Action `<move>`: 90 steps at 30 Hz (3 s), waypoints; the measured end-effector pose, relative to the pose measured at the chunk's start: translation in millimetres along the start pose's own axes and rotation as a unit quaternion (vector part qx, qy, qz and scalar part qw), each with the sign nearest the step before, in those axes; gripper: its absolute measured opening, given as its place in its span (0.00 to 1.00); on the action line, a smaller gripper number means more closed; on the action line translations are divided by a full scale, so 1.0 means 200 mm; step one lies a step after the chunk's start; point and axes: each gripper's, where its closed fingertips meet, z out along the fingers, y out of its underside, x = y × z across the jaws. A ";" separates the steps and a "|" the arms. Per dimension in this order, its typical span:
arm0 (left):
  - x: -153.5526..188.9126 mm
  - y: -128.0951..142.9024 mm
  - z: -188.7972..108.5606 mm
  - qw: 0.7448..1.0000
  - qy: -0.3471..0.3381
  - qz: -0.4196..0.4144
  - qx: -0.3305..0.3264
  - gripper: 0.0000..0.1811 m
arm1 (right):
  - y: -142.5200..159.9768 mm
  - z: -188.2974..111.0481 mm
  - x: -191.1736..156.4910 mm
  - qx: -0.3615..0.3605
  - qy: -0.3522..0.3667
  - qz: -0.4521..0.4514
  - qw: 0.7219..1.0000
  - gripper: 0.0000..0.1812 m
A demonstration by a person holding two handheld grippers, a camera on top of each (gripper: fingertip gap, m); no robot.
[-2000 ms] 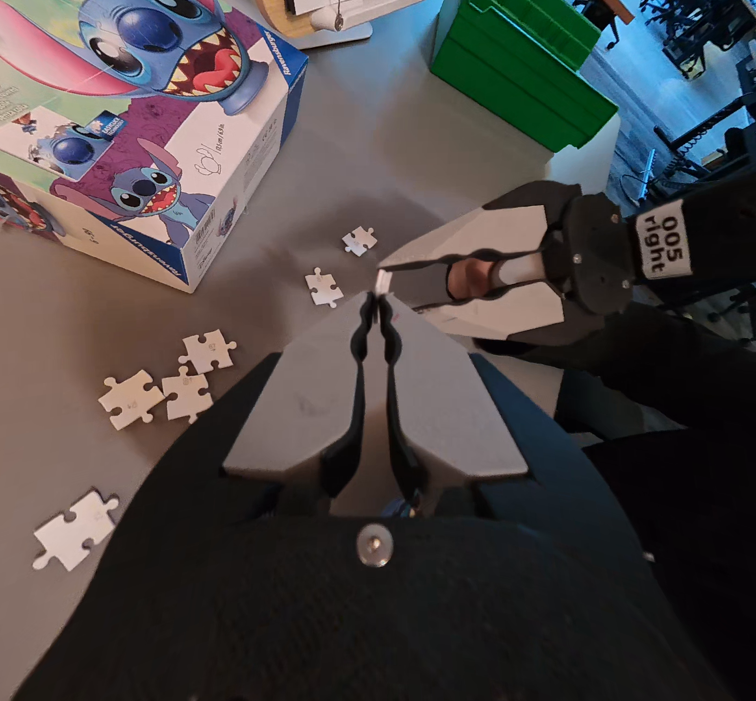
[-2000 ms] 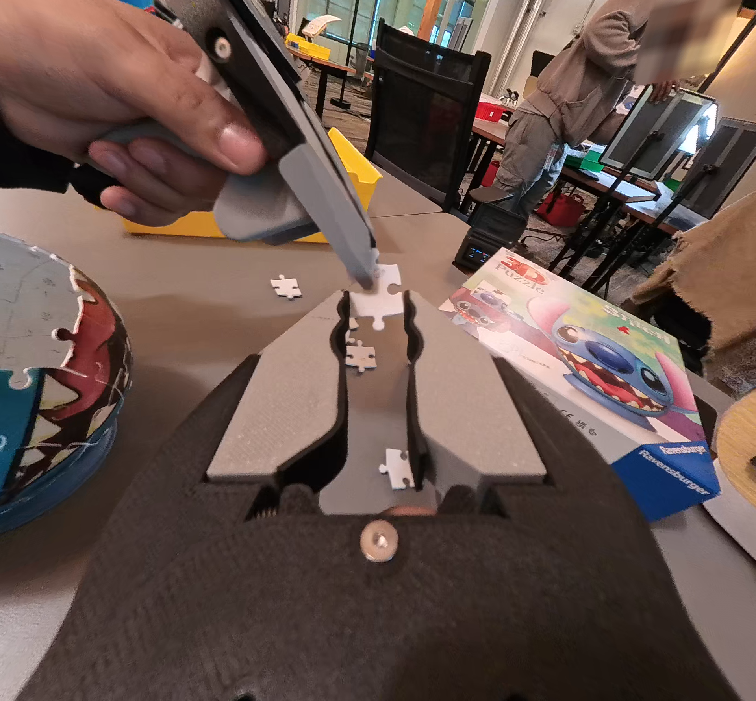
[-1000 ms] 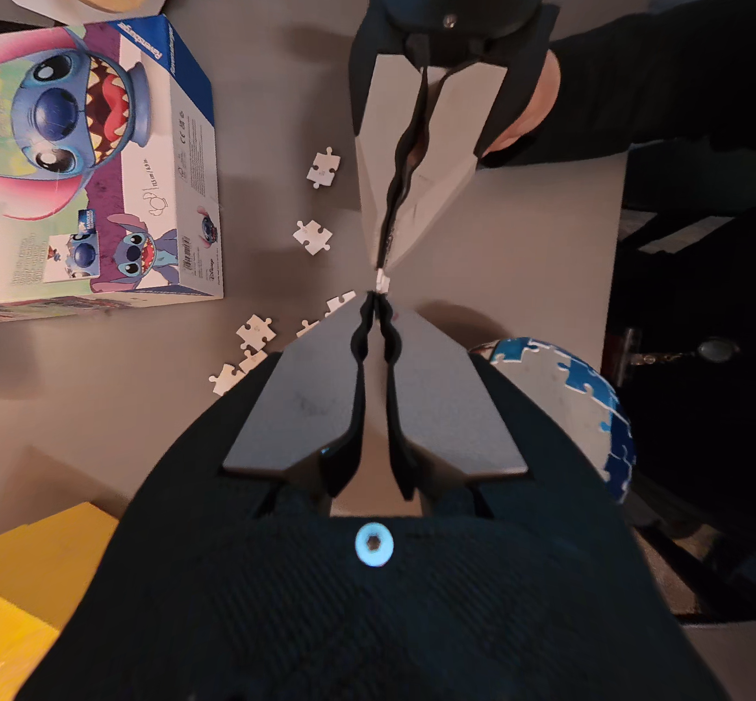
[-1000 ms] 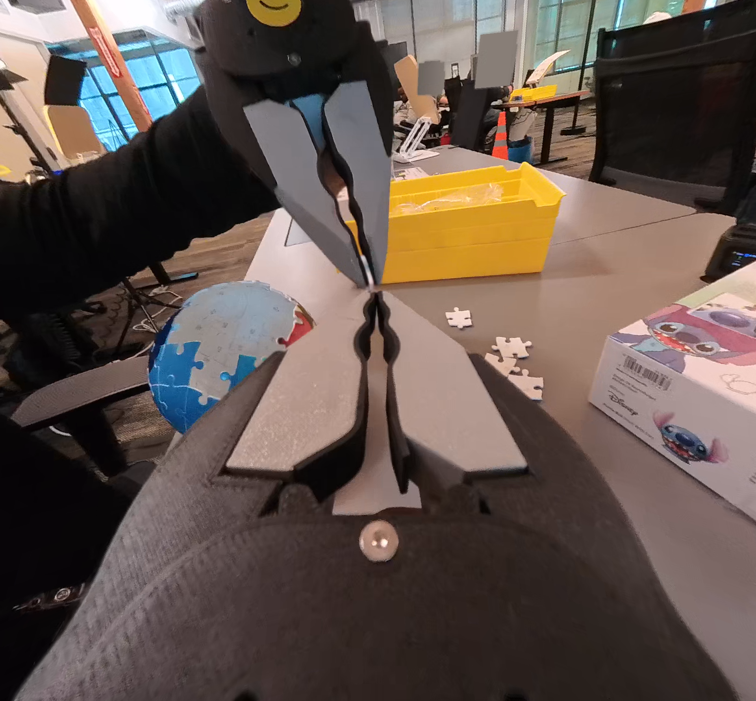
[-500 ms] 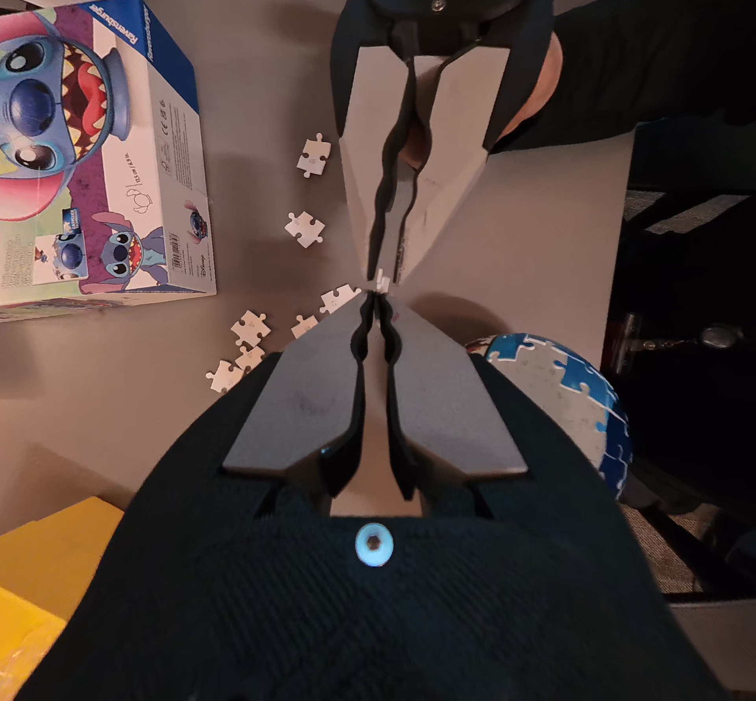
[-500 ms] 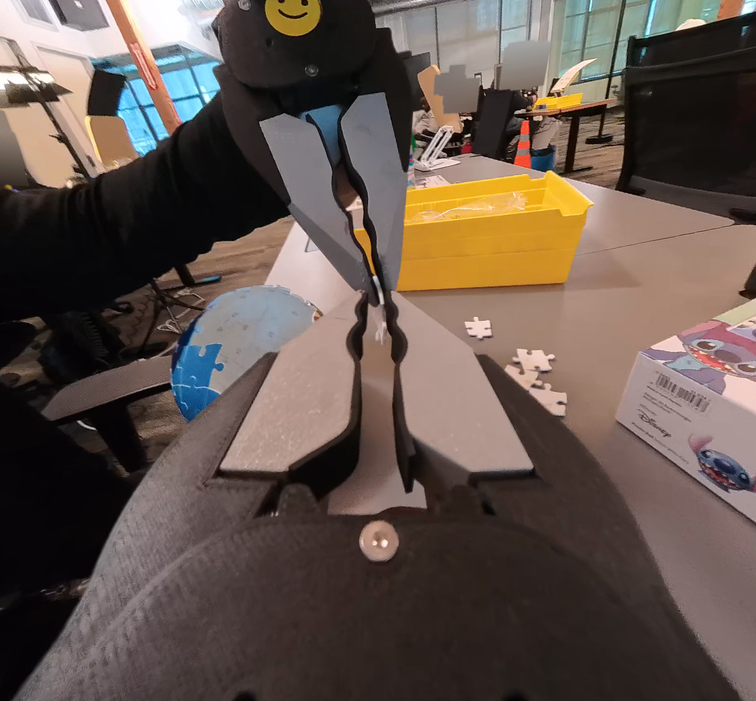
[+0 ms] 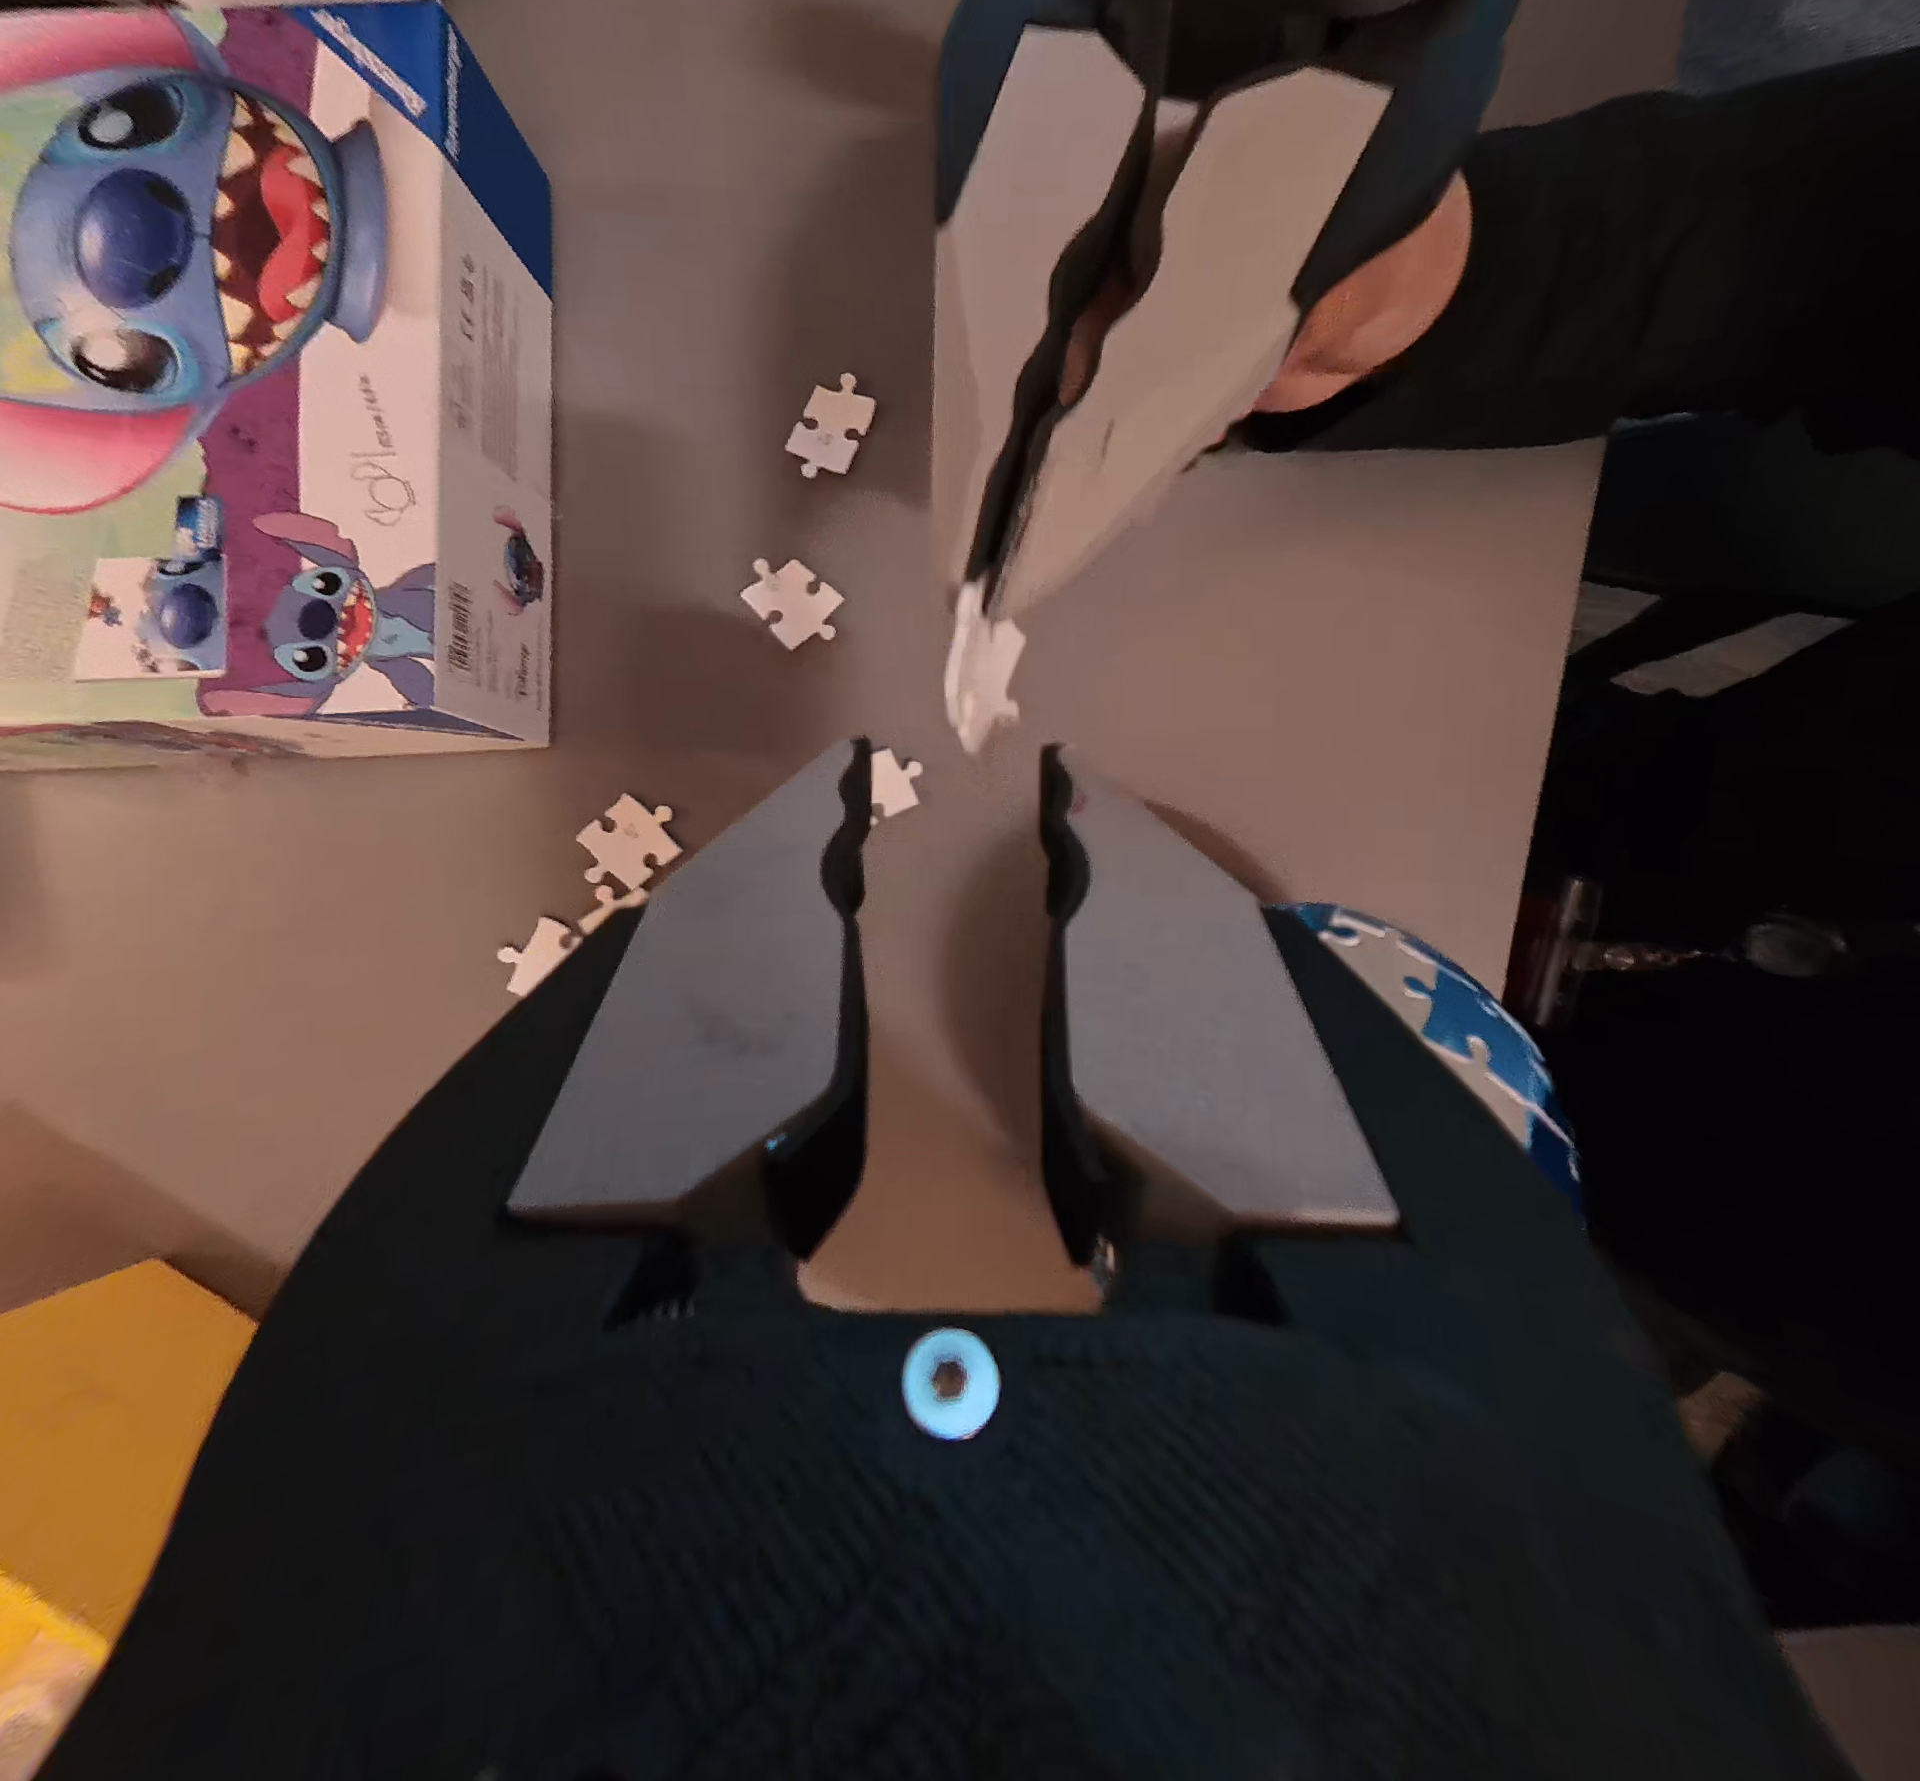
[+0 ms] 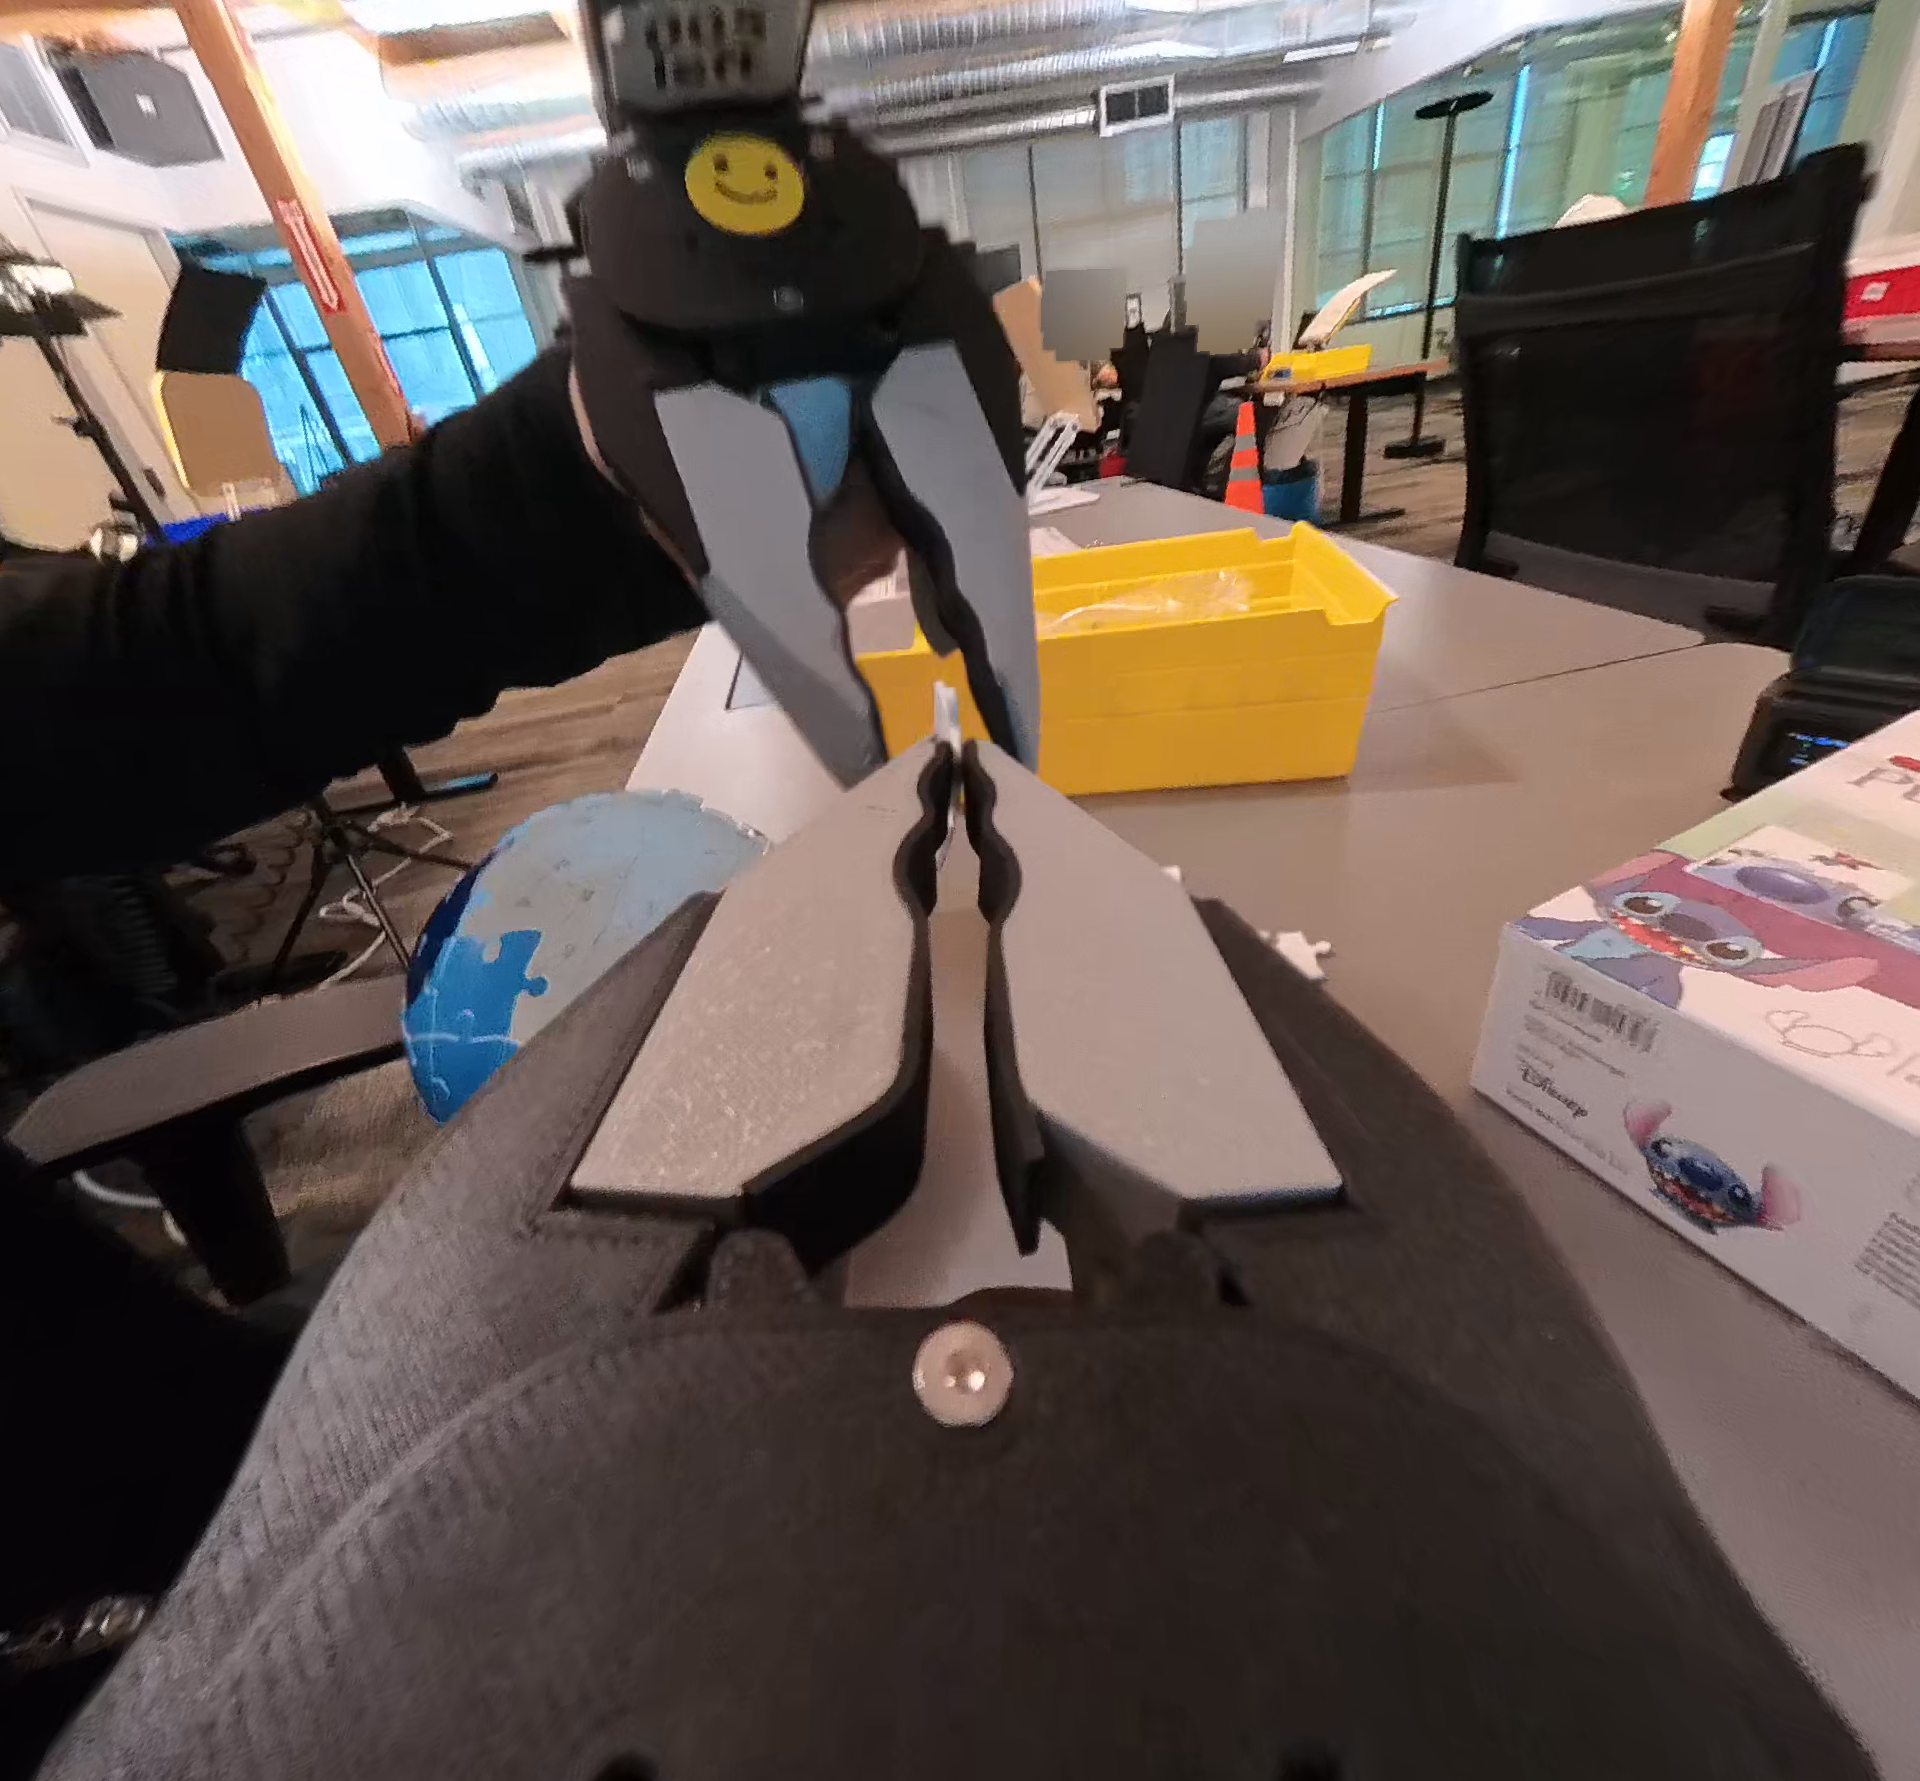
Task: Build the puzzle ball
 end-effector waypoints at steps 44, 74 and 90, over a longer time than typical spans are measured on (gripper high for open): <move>0.00 0.00 -0.05 0.997 -0.071 0.024 -0.013 0.00 | 0.07 0.01 0.00 -0.066 0.044 -0.097 0.992 0.00; -0.03 0.28 -0.36 0.982 -0.126 -0.089 0.108 0.20 | 0.15 0.03 -0.03 -0.096 0.026 -0.059 0.993 0.00; 0.40 0.76 -0.31 0.956 -0.046 -0.100 0.273 0.52 | 0.28 0.13 -0.12 -0.150 0.006 -0.051 0.987 0.00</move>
